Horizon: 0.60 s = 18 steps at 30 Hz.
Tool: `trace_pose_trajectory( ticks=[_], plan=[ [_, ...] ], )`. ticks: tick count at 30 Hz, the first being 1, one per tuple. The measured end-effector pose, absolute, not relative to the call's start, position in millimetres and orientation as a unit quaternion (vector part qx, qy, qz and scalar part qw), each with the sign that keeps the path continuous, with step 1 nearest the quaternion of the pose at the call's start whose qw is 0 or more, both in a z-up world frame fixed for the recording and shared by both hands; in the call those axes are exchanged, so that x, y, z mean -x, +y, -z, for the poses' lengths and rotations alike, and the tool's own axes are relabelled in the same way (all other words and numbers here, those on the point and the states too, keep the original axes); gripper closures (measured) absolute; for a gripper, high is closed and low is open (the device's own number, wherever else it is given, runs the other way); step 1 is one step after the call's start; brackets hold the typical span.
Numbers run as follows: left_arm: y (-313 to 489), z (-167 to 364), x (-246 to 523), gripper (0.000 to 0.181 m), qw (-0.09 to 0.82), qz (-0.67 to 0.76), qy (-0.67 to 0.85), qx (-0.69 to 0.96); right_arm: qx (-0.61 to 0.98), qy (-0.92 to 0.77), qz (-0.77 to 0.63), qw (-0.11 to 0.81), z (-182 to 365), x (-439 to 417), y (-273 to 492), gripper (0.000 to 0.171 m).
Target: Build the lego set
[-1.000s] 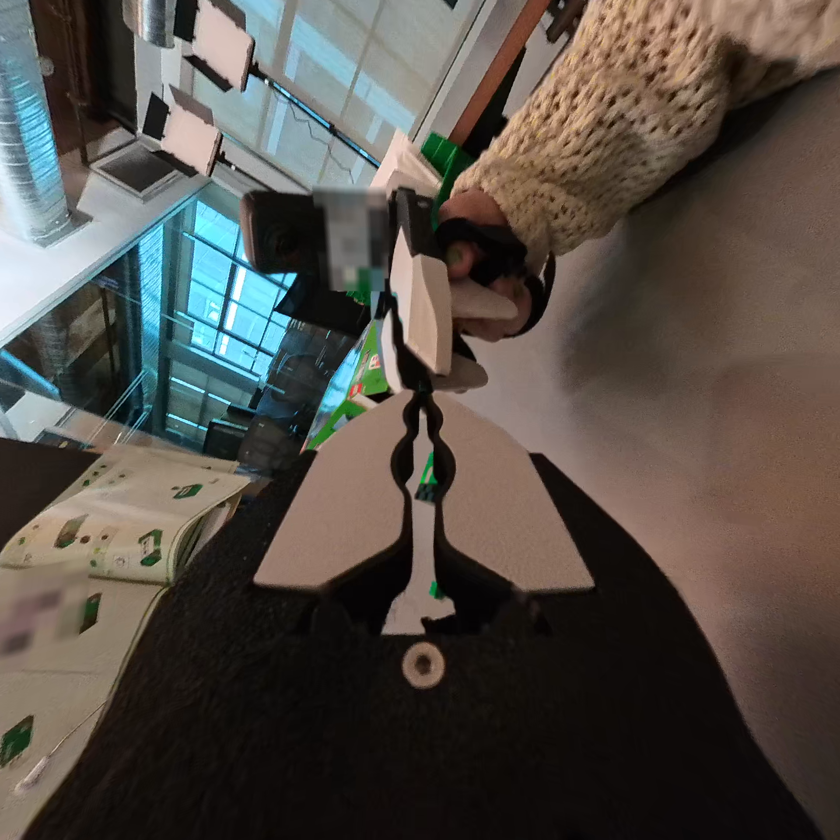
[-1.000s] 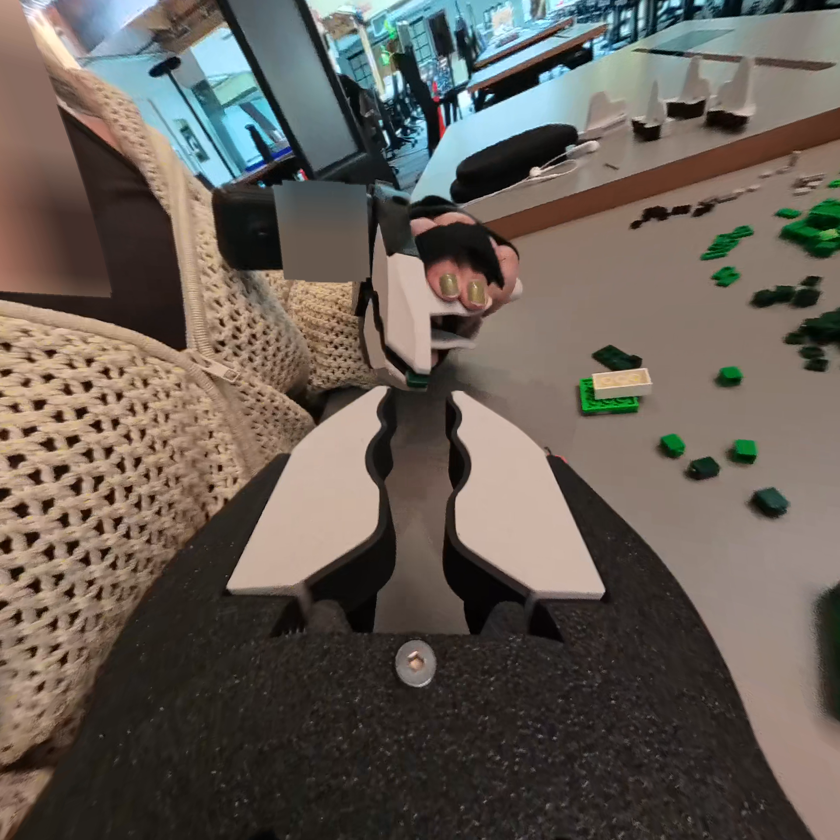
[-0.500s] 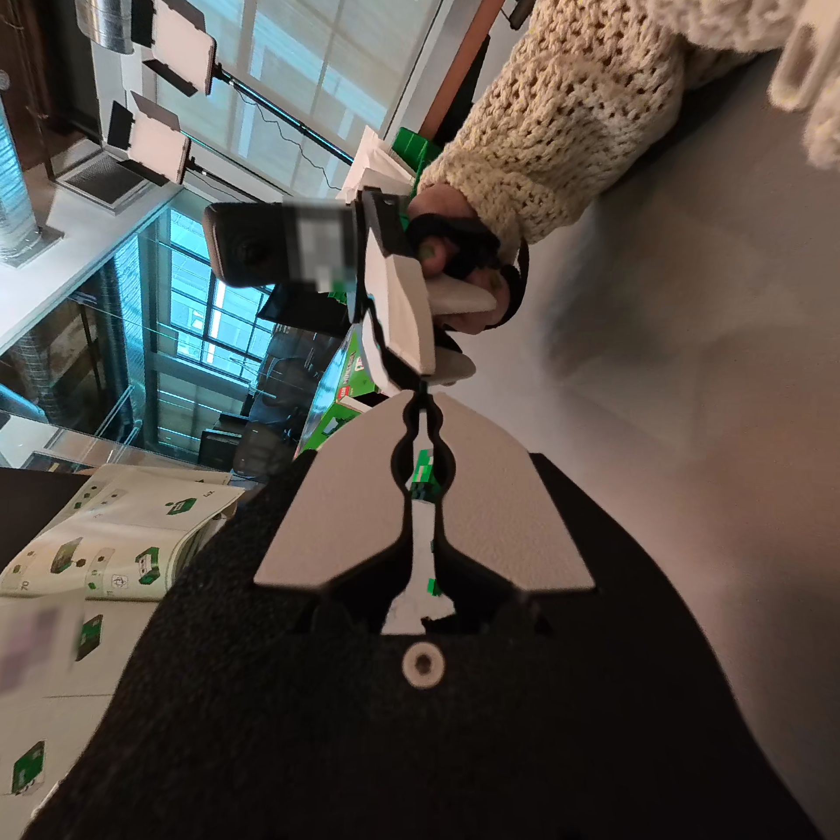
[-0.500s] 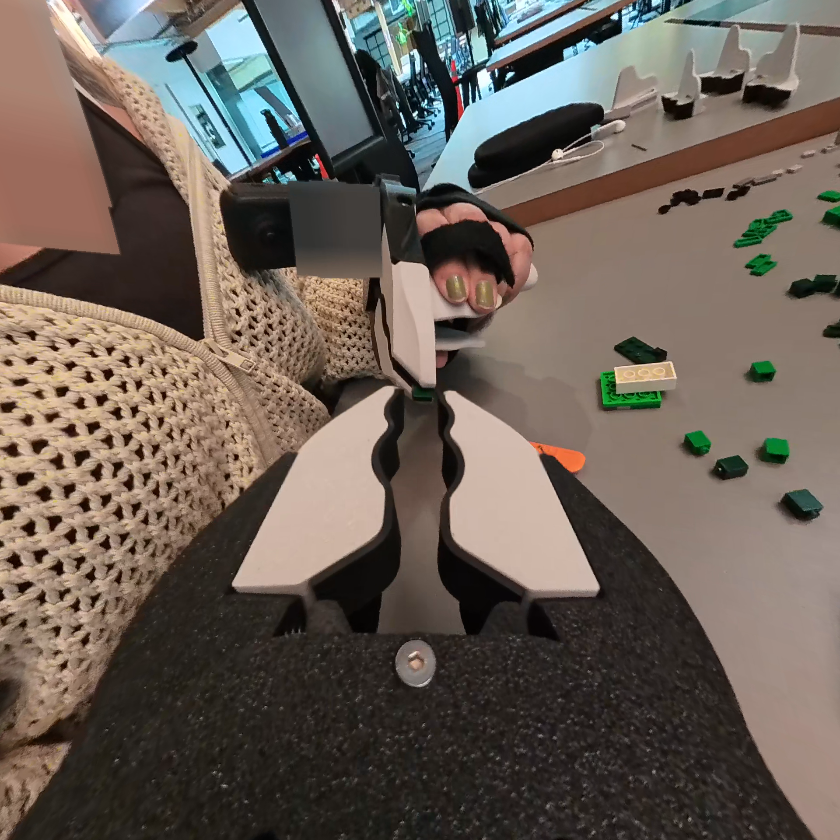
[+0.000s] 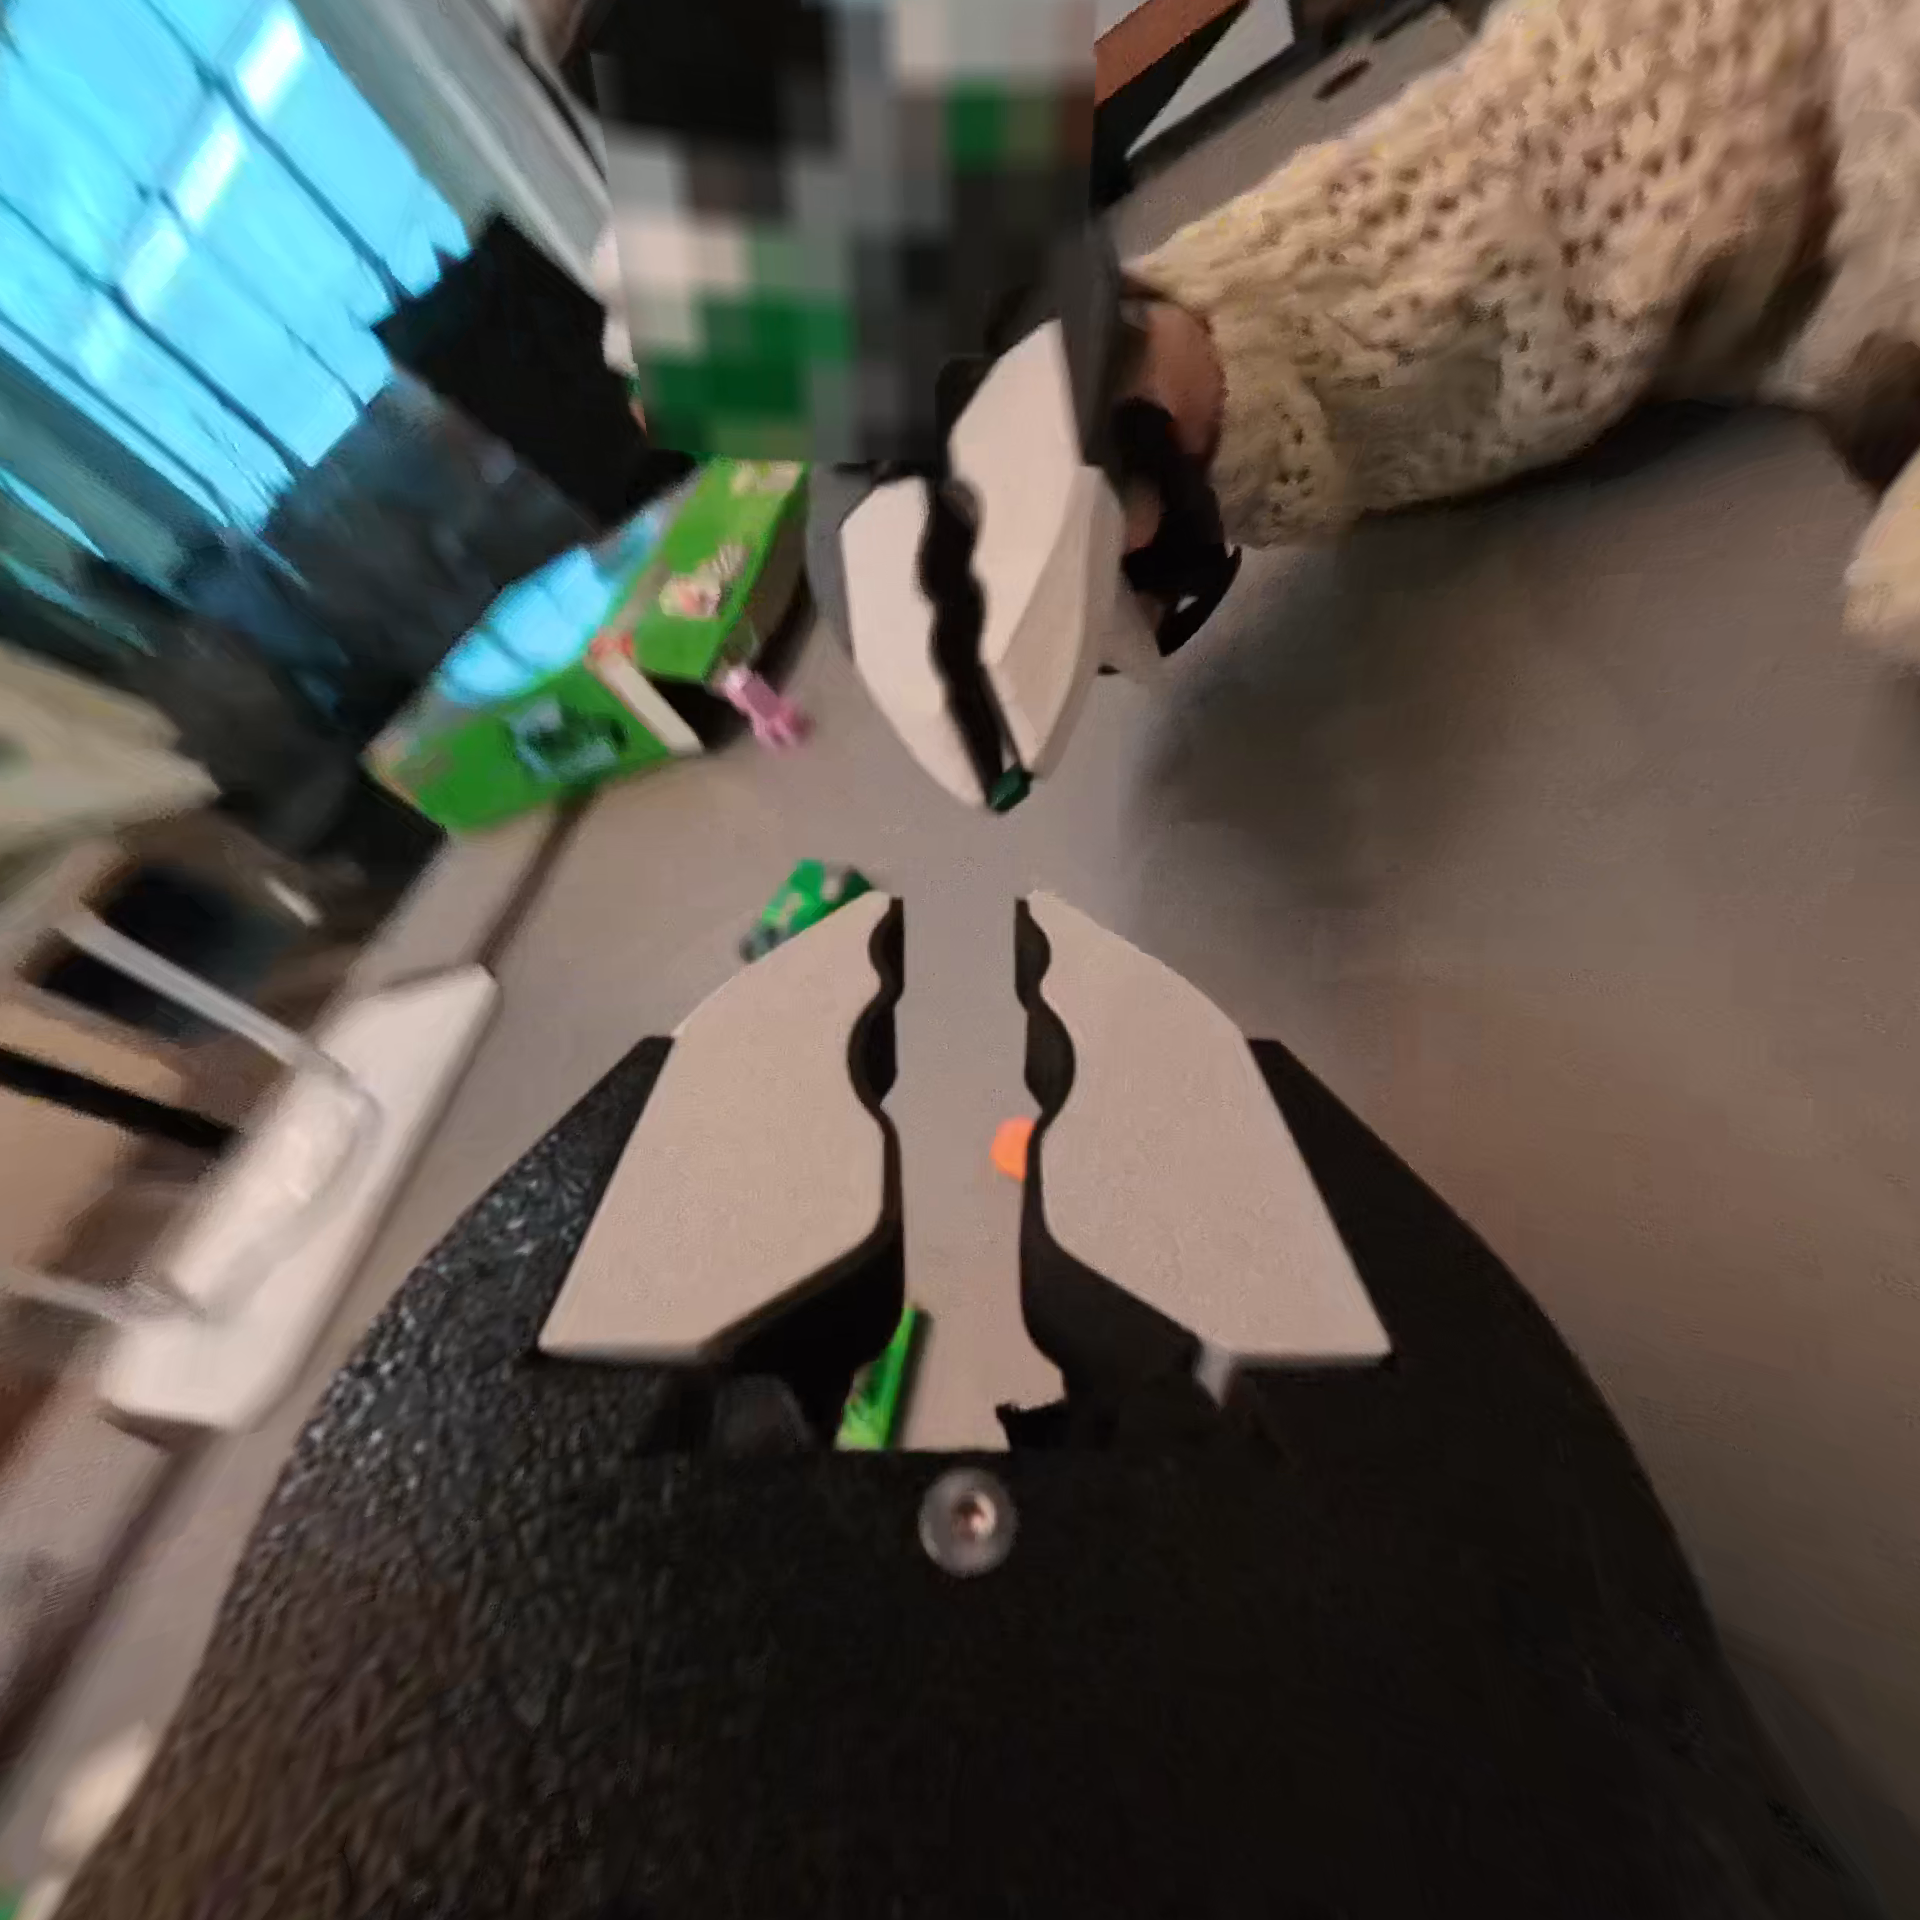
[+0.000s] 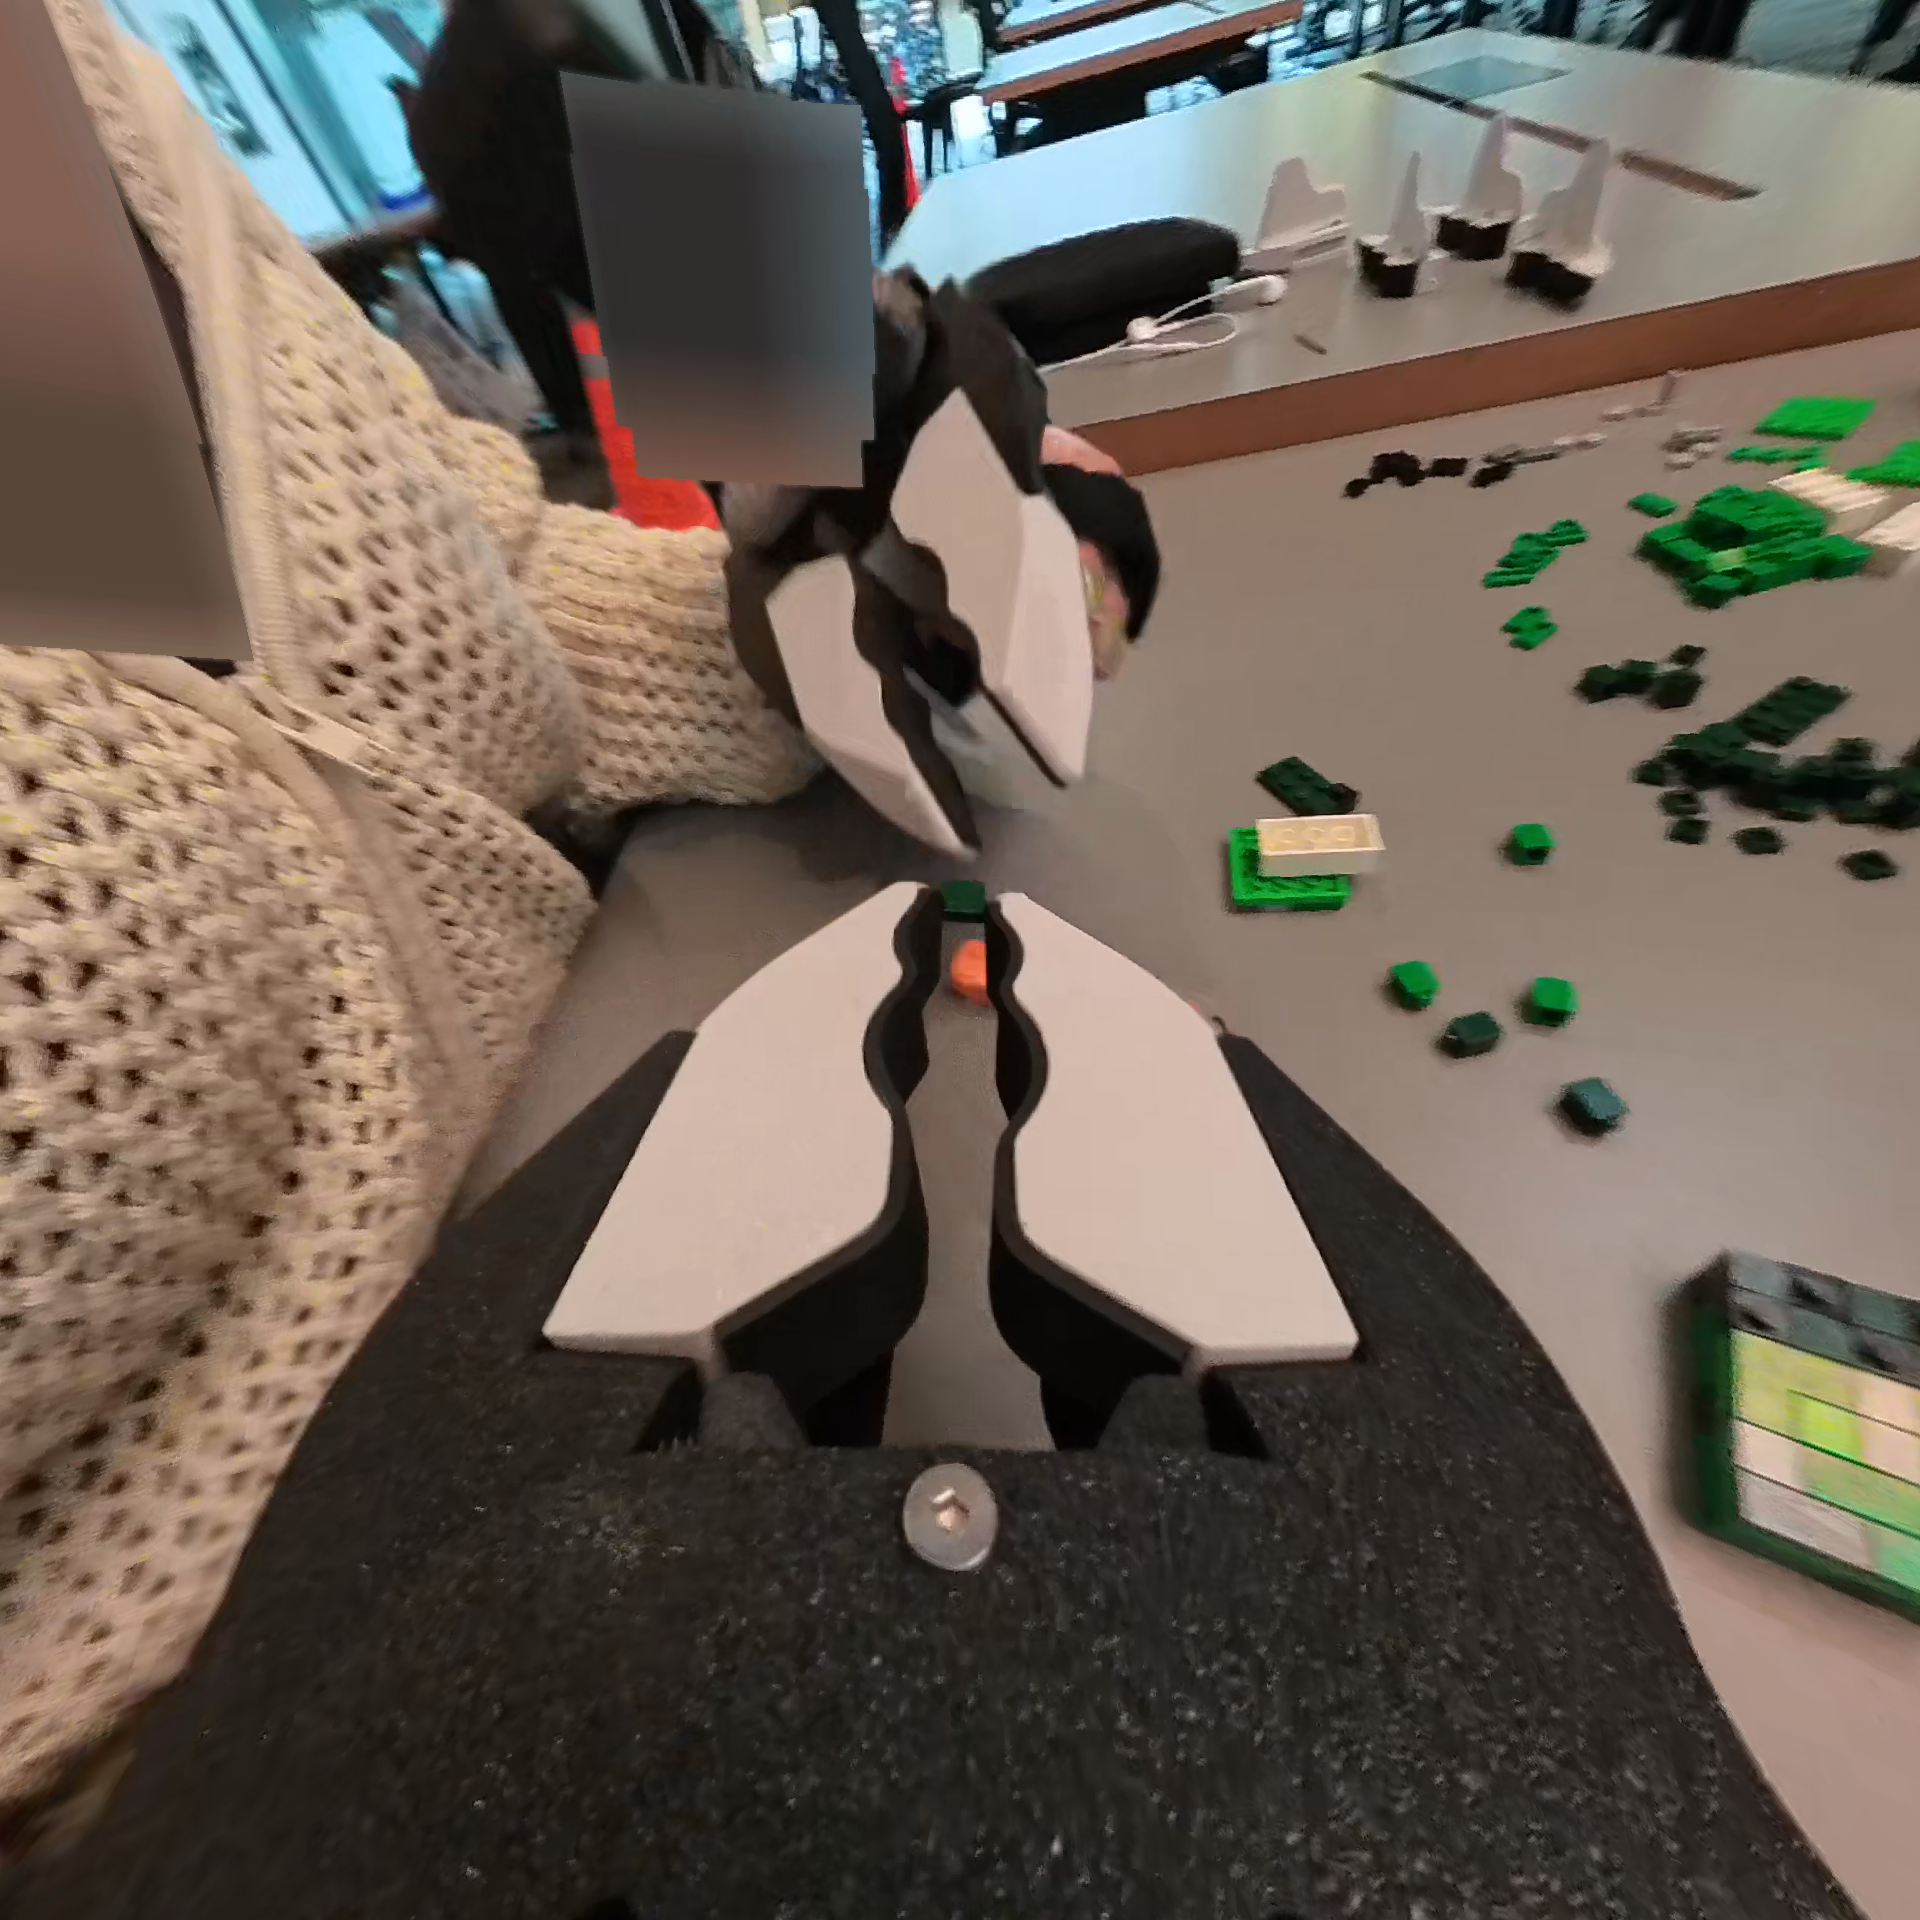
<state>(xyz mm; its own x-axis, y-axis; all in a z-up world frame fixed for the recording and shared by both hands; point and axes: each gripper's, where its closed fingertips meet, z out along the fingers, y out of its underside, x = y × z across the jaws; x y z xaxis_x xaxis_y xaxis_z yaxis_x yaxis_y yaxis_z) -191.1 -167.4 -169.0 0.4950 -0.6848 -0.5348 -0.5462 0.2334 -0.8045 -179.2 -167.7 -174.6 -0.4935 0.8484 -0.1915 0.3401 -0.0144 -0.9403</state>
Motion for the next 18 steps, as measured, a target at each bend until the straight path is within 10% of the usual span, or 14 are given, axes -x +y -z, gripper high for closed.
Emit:
trace_pose_trajectory(
  ticks=[1, 18],
  plan=[
    [-166.8, 170.0, 201.1, 0.164, 0.591, 0.085, 0.468, 0.651, 0.449, -0.665, -0.542, 0.249, 177.5, 180.5, -162.4, 0.164],
    [-147.2, 253.4, 332.5, 0.148, 0.396, 0.008, 0.298, 0.868, 0.443, -0.660, -0.521, 0.311, 198.3, 194.3, -135.9, 0.163]
  ],
)
